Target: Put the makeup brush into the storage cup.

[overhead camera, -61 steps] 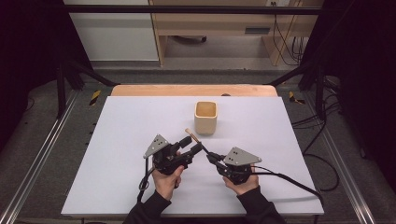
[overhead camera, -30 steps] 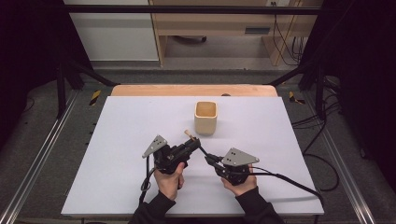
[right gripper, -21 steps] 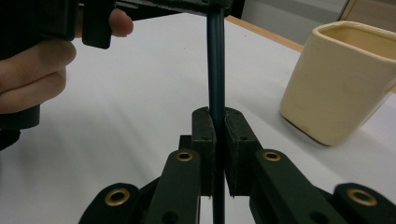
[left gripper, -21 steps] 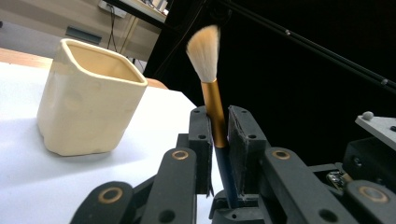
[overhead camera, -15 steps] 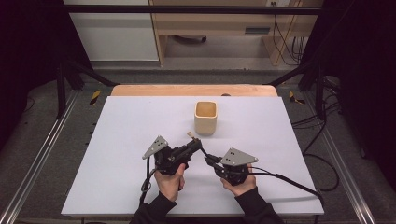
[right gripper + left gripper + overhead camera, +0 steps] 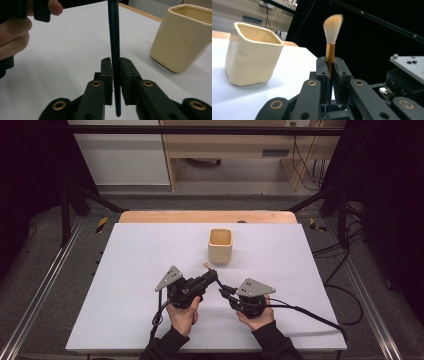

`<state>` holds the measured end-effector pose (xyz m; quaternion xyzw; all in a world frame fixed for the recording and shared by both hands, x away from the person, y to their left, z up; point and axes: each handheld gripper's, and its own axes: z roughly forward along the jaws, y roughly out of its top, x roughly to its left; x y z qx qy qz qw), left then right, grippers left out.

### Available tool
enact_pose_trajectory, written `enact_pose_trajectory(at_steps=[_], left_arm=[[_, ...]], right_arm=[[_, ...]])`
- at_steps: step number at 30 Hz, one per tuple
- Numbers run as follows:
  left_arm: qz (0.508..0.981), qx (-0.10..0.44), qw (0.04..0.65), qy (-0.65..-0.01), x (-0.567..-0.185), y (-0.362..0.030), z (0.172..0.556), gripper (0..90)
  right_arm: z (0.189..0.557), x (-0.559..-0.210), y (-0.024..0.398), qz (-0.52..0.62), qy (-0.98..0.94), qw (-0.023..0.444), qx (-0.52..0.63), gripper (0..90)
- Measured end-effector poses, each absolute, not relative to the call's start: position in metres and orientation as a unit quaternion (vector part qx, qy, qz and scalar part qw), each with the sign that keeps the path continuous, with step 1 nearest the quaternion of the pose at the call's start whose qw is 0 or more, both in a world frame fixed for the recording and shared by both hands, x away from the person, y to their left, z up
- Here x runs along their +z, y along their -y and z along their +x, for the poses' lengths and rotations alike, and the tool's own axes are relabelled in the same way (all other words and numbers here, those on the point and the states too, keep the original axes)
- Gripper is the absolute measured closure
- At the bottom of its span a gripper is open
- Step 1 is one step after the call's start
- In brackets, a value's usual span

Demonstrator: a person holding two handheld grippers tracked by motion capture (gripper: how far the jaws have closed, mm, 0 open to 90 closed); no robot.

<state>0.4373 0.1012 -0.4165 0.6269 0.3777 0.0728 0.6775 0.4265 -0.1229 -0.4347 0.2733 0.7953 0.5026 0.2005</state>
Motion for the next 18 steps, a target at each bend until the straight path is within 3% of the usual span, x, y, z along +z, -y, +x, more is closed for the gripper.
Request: enact_pose_trajectory(at_steps=[4, 10, 15, 18], left_arm=[[0.631, 0.08, 0.673, -0.377, -0.414, -0.103, 0.441, 83.5], [0.643, 0.096, 0.662, -0.373, -0.408, -0.107, 0.445, 83.5], [0.65, 0.109, 0.656, -0.368, -0.402, -0.111, 0.448, 83.5], [0.655, 0.115, 0.652, -0.365, -0.399, -0.113, 0.449, 83.5]], right_arm=[[0.426, -0.432, 0.125, 0.279, -0.793, 0.203, 0.502, 66.7], [0.427, -0.425, 0.131, 0.295, -0.786, 0.211, 0.501, 45.9], [0.428, -0.422, 0.14, 0.321, -0.777, 0.218, 0.496, 34.3], [0.429, -0.421, 0.146, 0.333, -0.772, 0.222, 0.494, 31.8]])
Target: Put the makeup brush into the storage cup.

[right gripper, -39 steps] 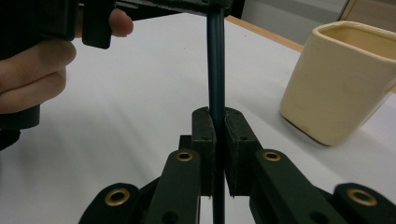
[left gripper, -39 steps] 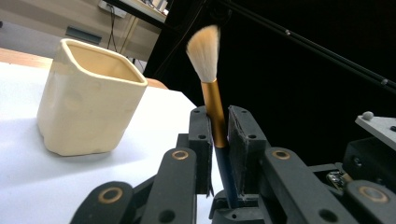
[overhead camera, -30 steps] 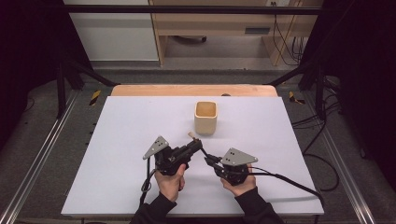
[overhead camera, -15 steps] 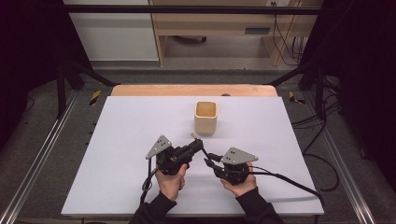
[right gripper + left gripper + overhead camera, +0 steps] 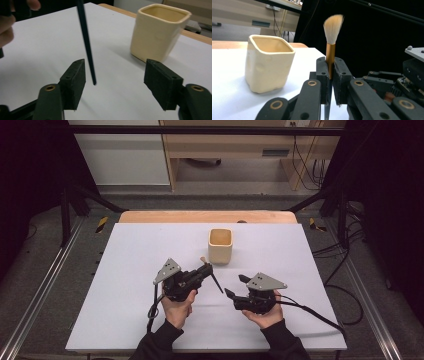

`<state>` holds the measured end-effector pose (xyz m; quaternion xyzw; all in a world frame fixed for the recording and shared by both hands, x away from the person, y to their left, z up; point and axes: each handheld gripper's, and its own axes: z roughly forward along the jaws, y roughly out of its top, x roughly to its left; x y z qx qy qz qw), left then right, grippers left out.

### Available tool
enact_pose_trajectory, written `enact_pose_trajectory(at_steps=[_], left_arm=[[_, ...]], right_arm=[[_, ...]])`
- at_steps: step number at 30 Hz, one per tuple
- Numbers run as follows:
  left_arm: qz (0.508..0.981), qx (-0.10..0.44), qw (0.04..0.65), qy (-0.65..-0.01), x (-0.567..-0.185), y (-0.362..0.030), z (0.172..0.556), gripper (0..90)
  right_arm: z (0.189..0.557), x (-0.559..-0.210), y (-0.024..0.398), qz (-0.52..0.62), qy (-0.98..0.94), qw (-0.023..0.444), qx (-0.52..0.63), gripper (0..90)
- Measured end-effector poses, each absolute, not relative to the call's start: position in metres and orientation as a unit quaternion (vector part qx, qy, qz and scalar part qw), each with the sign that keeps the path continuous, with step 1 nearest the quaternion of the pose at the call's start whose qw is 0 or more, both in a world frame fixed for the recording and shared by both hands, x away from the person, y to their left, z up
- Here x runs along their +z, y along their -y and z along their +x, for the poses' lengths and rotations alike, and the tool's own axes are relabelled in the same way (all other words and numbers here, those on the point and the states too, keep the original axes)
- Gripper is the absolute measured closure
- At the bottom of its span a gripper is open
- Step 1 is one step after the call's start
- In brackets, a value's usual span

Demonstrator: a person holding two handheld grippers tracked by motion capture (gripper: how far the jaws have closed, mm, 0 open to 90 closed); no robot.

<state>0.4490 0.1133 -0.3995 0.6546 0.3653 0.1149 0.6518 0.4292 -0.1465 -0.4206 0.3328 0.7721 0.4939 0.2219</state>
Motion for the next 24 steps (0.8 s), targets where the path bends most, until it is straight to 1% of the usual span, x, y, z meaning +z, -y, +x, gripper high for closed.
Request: enact_pose_trajectory(at_steps=[3, 4, 6, 7, 8, 9, 10, 18, 24], left_arm=[[0.661, 0.126, 0.646, -0.361, -0.395, -0.118, 0.451, 83.4], [0.661, 0.126, 0.646, -0.361, -0.395, -0.118, 0.451, 83.5], [0.663, 0.131, 0.643, -0.36, -0.393, -0.12, 0.452, 83.4], [0.664, 0.132, 0.642, -0.359, -0.392, -0.121, 0.453, 83.4], [0.665, 0.134, 0.641, -0.358, -0.391, -0.122, 0.453, 83.4], [0.667, 0.136, 0.64, -0.358, -0.39, -0.122, 0.454, 83.5], [0.668, 0.137, 0.638, -0.357, -0.389, -0.123, 0.455, 83.5], [0.673, 0.15, 0.633, -0.352, -0.377, -0.125, 0.46, 83.4], [0.676, 0.157, 0.63, -0.348, -0.367, -0.124, 0.468, 83.4]], right_arm=[[0.431, -0.419, 0.157, 0.352, -0.767, 0.228, 0.486, 25.5], [0.431, -0.419, 0.157, 0.352, -0.767, 0.228, 0.486, 25.5], [0.432, -0.418, 0.163, 0.363, -0.762, 0.231, 0.484, 22.8], [0.433, -0.418, 0.169, 0.374, -0.756, 0.234, 0.484, 20.0], [0.433, -0.418, 0.169, 0.374, -0.756, 0.234, 0.484, 20.0], [0.433, -0.418, 0.172, 0.379, -0.754, 0.235, 0.483, 18.1], [0.434, -0.418, 0.177, 0.387, -0.752, 0.234, 0.479, 13.1], [0.435, -0.422, 0.191, 0.409, -0.745, 0.242, 0.468, 7.9], [0.434, -0.426, 0.198, 0.416, -0.747, 0.244, 0.458, 6.5]])
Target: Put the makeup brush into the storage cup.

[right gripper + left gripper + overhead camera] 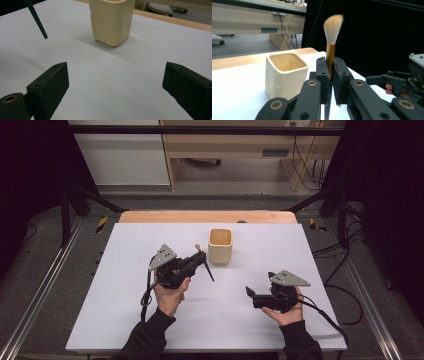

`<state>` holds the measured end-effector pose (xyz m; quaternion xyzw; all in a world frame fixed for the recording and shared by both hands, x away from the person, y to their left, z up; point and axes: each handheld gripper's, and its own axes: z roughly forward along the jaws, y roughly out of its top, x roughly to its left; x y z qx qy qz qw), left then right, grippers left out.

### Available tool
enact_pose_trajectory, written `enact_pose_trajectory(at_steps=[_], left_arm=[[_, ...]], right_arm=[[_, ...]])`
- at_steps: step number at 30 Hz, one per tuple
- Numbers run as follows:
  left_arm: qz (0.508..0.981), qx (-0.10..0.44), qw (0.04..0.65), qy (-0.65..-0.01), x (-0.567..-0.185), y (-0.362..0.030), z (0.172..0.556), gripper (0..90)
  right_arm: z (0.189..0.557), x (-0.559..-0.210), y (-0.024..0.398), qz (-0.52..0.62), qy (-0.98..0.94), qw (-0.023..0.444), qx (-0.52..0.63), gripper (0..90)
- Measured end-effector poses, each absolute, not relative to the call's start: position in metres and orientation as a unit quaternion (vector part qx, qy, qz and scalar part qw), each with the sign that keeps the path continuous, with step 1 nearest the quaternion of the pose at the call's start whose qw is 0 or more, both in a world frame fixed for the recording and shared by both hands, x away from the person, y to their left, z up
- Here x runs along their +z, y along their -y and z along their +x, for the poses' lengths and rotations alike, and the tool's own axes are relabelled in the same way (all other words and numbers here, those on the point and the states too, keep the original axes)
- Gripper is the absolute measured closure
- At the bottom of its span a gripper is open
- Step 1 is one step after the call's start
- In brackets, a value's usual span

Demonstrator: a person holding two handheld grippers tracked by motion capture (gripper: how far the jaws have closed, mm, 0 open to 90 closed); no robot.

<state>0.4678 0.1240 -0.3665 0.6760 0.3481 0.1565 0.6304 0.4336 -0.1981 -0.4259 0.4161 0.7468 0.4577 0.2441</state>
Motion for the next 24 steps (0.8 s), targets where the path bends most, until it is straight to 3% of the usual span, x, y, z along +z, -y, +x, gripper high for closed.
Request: enact_pose_trajectory(at_steps=[24], left_arm=[[0.679, 0.191, 0.622, -0.341, -0.331, -0.111, 0.509, 83.5]], right_arm=[[0.432, -0.427, 0.215, 0.434, -0.735, 0.251, 0.456, 5.6]])
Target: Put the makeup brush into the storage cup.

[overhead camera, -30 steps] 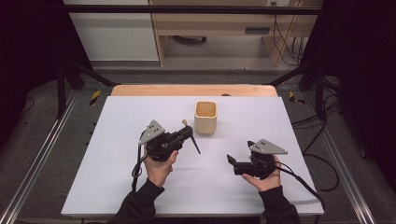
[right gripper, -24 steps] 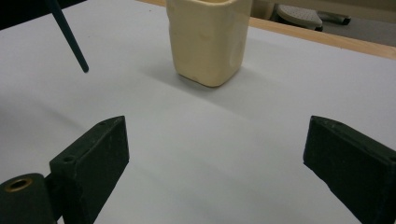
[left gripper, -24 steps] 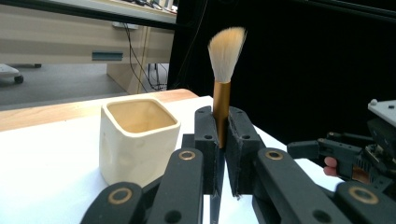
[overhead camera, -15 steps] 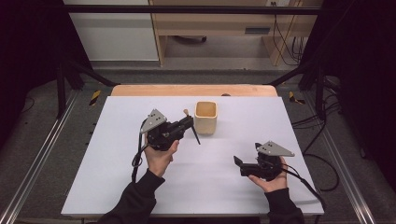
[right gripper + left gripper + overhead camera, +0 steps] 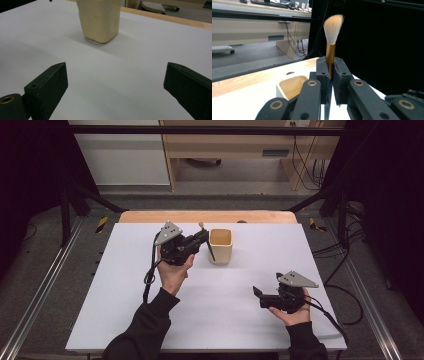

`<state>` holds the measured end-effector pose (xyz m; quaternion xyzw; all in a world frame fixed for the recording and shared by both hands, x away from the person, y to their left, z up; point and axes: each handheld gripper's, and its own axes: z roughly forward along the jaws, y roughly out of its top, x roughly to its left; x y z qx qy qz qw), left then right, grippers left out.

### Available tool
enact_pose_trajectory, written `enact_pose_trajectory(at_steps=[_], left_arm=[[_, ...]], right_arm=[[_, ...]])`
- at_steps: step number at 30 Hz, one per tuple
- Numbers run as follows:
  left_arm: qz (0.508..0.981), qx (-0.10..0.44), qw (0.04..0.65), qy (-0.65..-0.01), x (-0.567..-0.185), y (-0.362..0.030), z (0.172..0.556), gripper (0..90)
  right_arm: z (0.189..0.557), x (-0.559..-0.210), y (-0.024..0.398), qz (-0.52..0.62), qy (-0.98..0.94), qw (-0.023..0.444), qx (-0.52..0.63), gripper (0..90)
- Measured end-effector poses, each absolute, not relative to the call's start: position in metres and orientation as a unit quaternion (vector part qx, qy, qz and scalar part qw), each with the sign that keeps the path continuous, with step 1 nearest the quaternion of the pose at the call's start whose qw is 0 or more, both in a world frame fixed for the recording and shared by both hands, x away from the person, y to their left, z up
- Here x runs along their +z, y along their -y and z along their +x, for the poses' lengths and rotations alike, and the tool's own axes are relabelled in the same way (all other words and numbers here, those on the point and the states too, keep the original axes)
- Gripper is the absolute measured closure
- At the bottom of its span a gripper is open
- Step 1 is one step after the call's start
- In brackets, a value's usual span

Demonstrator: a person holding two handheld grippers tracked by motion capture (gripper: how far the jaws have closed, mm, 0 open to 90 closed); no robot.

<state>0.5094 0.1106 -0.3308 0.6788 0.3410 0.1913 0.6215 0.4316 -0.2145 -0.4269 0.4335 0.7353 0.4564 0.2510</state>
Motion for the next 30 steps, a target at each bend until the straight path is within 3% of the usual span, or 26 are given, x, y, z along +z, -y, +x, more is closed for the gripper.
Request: enact_pose_trajectory(at_steps=[30], left_arm=[[0.675, 0.219, 0.614, -0.345, -0.305, -0.09, 0.56, 83.5]], right_arm=[[0.433, -0.426, 0.219, 0.436, -0.73, 0.258, 0.459, 5.2]])
